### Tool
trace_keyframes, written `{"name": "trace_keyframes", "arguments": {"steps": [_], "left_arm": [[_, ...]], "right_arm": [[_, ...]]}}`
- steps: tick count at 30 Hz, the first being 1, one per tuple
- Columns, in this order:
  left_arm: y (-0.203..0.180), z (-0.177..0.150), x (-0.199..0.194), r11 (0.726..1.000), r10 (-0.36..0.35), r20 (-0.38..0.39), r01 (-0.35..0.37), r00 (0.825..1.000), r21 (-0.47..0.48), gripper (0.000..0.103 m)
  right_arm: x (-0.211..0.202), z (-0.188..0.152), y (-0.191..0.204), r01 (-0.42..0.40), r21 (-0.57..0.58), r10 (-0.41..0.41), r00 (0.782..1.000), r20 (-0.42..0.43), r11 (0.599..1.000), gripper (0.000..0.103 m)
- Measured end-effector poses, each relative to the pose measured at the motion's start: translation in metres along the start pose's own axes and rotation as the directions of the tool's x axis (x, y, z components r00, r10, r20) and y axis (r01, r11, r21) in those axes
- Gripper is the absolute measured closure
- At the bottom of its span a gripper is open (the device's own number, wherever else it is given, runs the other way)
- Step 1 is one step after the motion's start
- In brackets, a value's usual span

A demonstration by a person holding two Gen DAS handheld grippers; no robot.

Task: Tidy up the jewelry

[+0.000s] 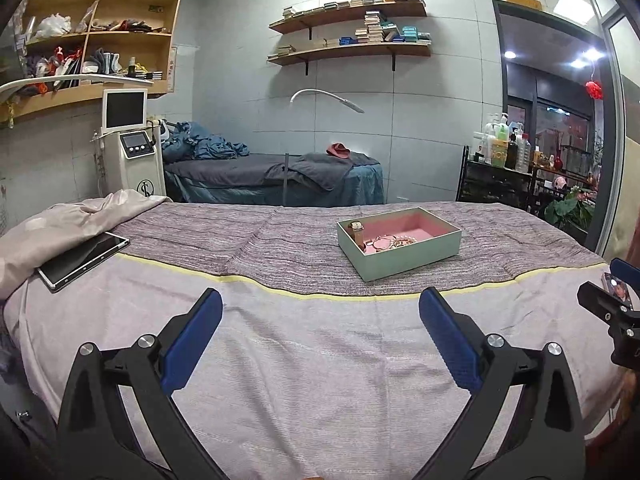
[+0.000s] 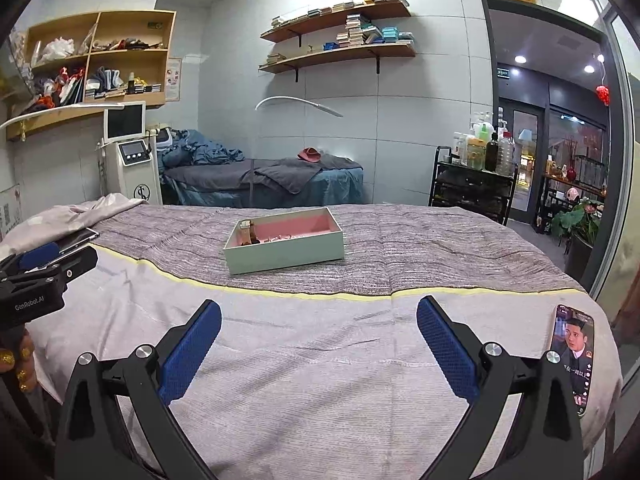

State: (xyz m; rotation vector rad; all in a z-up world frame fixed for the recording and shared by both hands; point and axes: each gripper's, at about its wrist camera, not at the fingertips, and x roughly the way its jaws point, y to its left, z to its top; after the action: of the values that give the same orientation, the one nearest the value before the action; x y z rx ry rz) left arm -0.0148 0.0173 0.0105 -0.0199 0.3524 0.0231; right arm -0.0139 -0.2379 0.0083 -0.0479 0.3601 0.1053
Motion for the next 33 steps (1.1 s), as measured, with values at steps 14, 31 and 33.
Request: {"name": "trace_keyframes", "arguments": {"steps": [14, 31, 33], "left_arm": [[0.001, 0.001, -0.019, 1.0, -0.018, 0.05, 0.018, 0.999, 0.014, 0.006], [0.0, -0.002, -0.019, 1.0, -0.016, 0.046, 0.015, 0.999, 0.015, 0.006], [0.001, -0.002, -0.019, 1.0, -0.016, 0.047, 0.015, 0.999, 0.016, 0.006]], "right_arm": [[-0.018, 0.004, 0.013, -0.002, -0.03, 0.003, 0.999, 0.043, 1.0, 0.007], [-0.022, 0.005, 0.018, -0.006, -0.039, 0.008, 0.999, 0.044, 0.999, 0.007], [-0.022, 0.005, 0.018, -0.006, -0.037, 0.008, 0.999, 0.043, 0.999, 0.007]]}}
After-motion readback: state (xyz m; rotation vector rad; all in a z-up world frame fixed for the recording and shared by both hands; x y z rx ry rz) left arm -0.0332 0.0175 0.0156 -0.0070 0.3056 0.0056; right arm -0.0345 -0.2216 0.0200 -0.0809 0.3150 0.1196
